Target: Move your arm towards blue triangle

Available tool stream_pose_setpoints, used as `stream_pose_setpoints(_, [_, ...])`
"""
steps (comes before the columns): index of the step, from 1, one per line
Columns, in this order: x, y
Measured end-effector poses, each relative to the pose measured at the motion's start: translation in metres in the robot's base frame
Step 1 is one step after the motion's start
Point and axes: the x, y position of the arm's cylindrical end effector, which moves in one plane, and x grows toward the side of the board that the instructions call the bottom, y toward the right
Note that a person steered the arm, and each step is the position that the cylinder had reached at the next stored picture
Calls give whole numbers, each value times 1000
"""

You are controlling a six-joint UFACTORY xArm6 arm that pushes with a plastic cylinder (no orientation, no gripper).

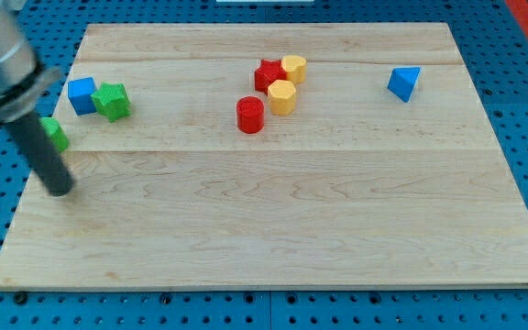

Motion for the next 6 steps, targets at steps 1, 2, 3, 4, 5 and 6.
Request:
stream_pose_setpoints(1, [-35,-32])
stream_pose_setpoints(2, [-75,-4])
stream_pose_setpoints(3, [-104,16])
stream_pose_setpoints(4, [-34,83])
stream_pose_setpoints(5, [-26,241])
stream_pose_setpoints(6, [-94,365])
